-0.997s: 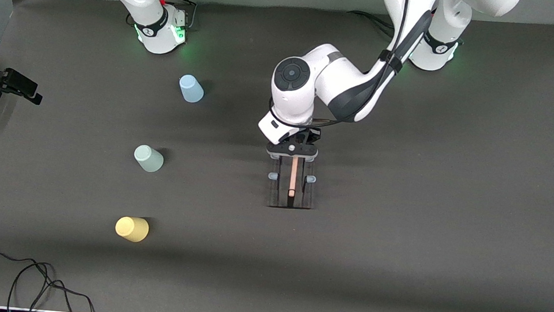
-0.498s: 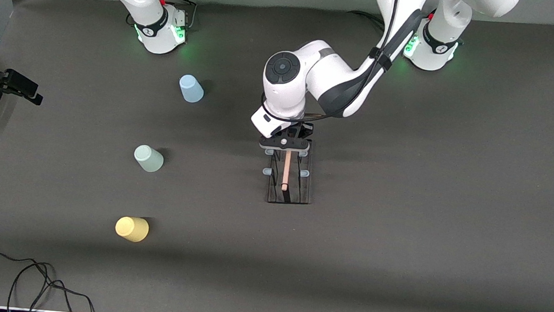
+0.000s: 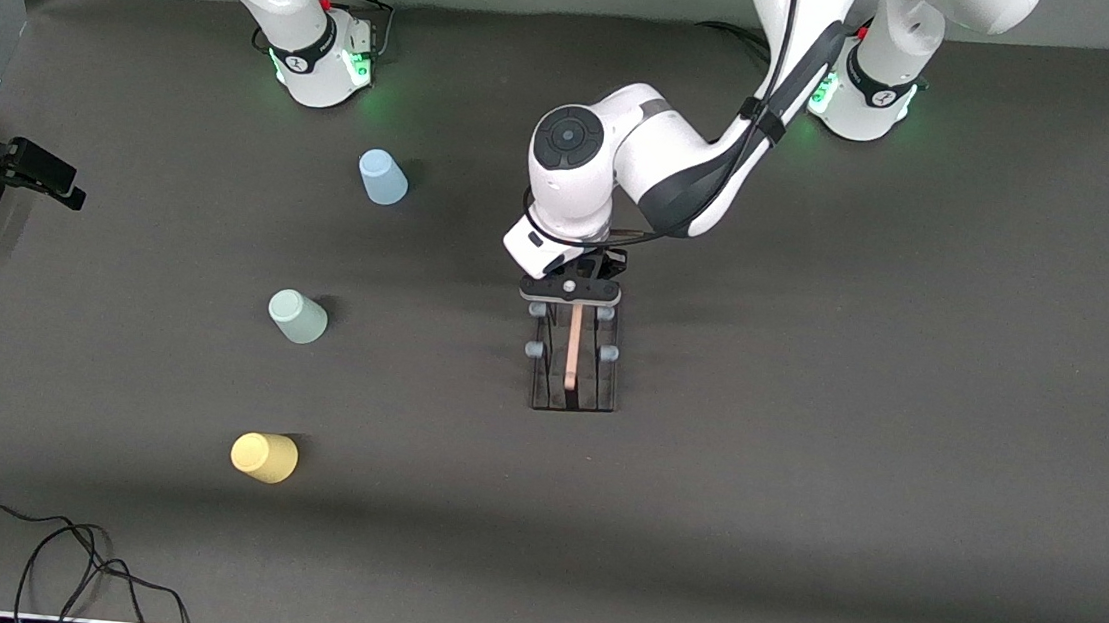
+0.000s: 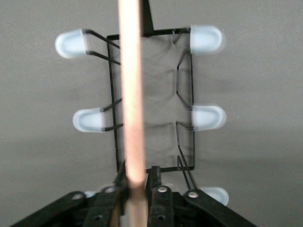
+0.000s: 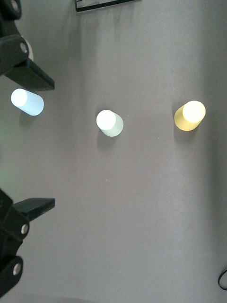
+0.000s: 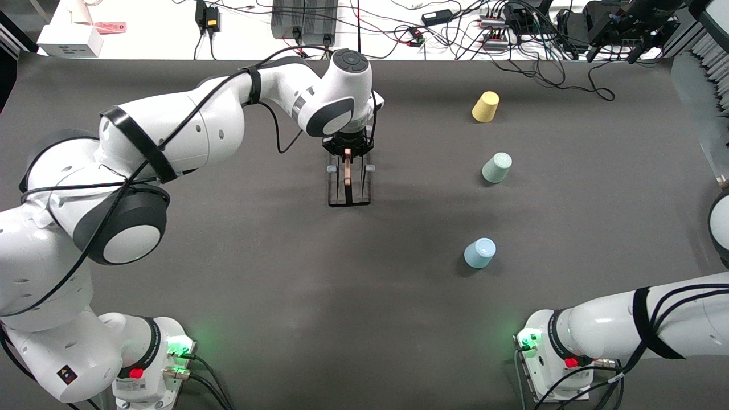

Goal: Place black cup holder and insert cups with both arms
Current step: 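Release the holder and raise the left gripper while the right gripper reaches, then grasp the pale green cup with the right gripper and lift it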

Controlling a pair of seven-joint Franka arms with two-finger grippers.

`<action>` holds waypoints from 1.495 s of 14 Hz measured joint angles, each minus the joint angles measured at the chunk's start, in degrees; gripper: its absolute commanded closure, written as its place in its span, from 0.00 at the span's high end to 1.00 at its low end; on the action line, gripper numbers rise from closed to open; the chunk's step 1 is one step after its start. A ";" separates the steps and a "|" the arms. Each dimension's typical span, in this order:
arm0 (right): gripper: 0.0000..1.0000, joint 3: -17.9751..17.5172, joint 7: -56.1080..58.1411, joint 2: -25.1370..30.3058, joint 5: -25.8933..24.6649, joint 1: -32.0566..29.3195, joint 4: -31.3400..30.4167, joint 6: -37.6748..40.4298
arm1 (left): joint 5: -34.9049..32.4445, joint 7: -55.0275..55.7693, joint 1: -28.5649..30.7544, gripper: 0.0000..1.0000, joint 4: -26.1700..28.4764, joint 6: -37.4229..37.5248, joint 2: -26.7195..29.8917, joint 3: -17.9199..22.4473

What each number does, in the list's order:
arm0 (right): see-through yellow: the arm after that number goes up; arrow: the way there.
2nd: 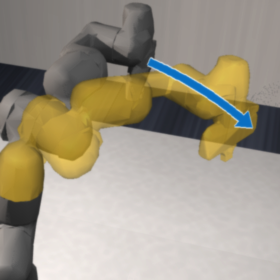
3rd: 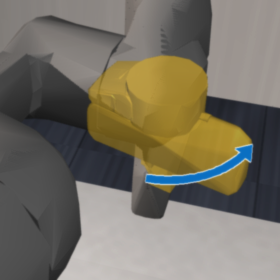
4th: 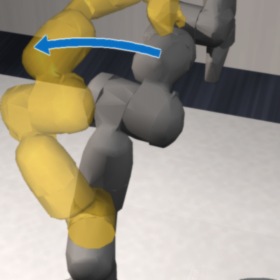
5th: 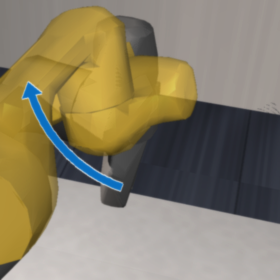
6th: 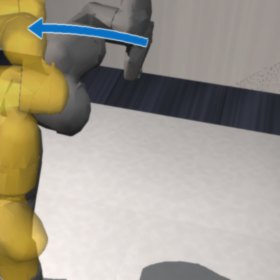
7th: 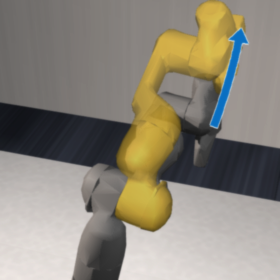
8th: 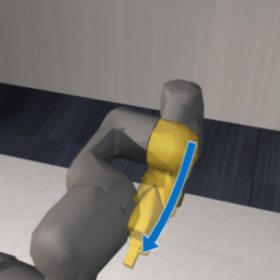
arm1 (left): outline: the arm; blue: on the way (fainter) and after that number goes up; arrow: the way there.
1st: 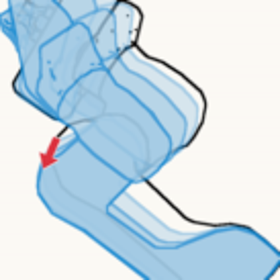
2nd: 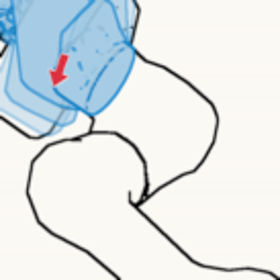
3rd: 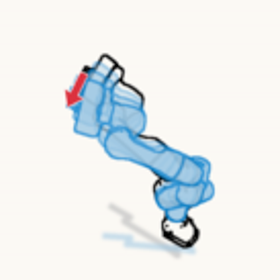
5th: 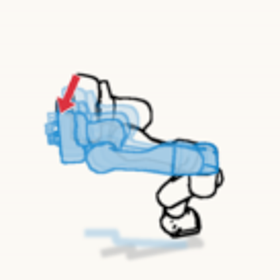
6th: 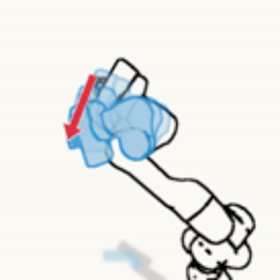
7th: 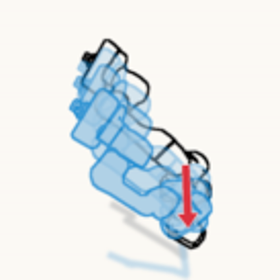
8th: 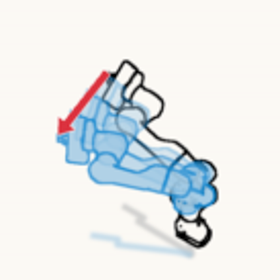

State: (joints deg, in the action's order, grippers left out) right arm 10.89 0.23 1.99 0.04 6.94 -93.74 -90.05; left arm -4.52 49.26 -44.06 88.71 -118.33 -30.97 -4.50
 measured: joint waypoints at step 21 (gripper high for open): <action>1.00 -0.19 -3.11 -3.06 -0.17 10.34 -40.29 -46.81 | 1.29 -38.33 33.34 1.00 7.94 14.31 24.94 2.56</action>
State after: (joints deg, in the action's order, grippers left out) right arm 10.70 -2.88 -1.06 -0.13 17.28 -134.03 -136.86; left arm -3.23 10.93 -10.72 96.65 -104.02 -6.03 -1.94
